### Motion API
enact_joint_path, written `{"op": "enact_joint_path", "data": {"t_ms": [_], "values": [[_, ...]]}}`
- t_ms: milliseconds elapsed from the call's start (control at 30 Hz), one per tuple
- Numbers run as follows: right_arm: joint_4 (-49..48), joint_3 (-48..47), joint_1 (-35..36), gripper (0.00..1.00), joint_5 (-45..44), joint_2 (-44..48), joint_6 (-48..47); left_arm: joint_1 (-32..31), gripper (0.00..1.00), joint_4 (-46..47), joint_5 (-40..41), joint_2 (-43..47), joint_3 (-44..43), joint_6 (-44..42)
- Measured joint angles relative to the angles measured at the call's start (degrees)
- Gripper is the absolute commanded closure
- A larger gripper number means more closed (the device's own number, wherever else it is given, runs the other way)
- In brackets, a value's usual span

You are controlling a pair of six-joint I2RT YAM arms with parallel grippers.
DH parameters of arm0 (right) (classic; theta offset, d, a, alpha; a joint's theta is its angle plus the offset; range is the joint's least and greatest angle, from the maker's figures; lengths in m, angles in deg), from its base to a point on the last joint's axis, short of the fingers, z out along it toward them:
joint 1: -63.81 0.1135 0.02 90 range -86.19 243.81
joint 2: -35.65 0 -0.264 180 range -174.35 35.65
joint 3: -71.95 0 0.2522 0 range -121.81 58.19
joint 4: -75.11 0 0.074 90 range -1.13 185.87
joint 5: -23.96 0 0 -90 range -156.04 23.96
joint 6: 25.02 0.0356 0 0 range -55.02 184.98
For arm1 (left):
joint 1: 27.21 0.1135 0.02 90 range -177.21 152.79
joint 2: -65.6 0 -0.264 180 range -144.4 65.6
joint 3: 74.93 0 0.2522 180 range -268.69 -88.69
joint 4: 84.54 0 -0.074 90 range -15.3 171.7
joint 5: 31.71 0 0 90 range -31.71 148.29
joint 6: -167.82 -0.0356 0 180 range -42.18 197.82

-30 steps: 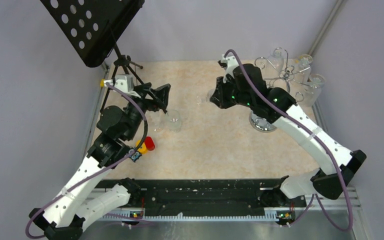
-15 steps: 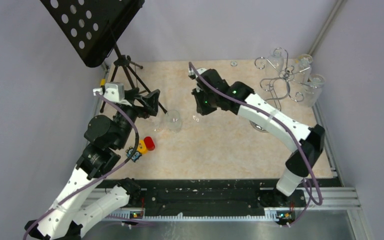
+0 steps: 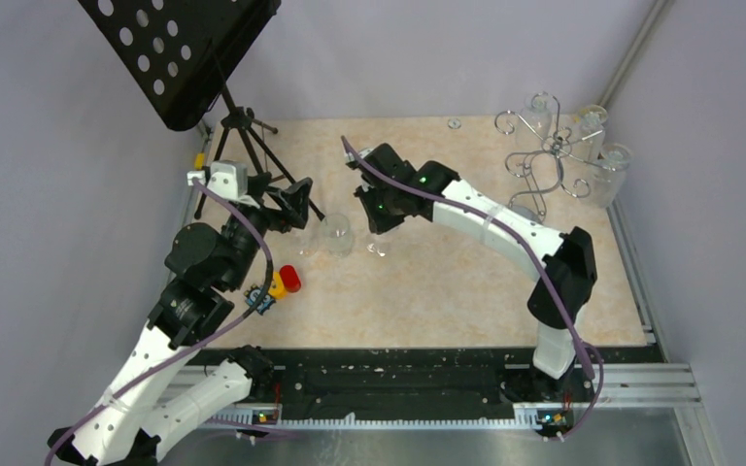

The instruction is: Take the wine glass off the wine glass rack

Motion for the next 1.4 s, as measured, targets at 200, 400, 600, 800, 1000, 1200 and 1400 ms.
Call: {"op": "enact_joint_path", "data": {"t_ms": [200,400,600,800,1000,1200,1400], "values": [[0.3,-2.3,0.1,1.00,0.4,-1.1,0.0,0.0,0.21,0.0,-0.8,-0.1,0.0,-0.4],[0.4,-4.0,0.1,1.00,0.3,-3.9,-0.3,0.0,0.21,0.0,-1.0,-0.1,0.0,-0.4],[1.2,-5.0,0.1,1.00,0.2,-5.1,-0.5,0.0,0.21,0.0,-1.0,-0.1,0.0,-0.4],[1.2,-5.7,0.1,0.95,0.3,-6.0,-0.7,0.0,0.21,0.0,-1.0,-0.1,0.0,-0.4],[1.7,-7.2,0.2,0.76,0.0,-7.1,-1.1,0.0,0.21,0.0,-1.0,-0.1,0.0,-0.5],[2.8,-9.4,0.2,0.63,-0.3,-7.7,-1.5,0.0,0.21,0.0,-1.0,-0.1,0.0,-0.5],[3.0,-14.3,0.2,0.60,-0.8,-7.9,-1.7,0.0,0.21,0.0,-1.0,0.0,0.0,-0.6]]}}
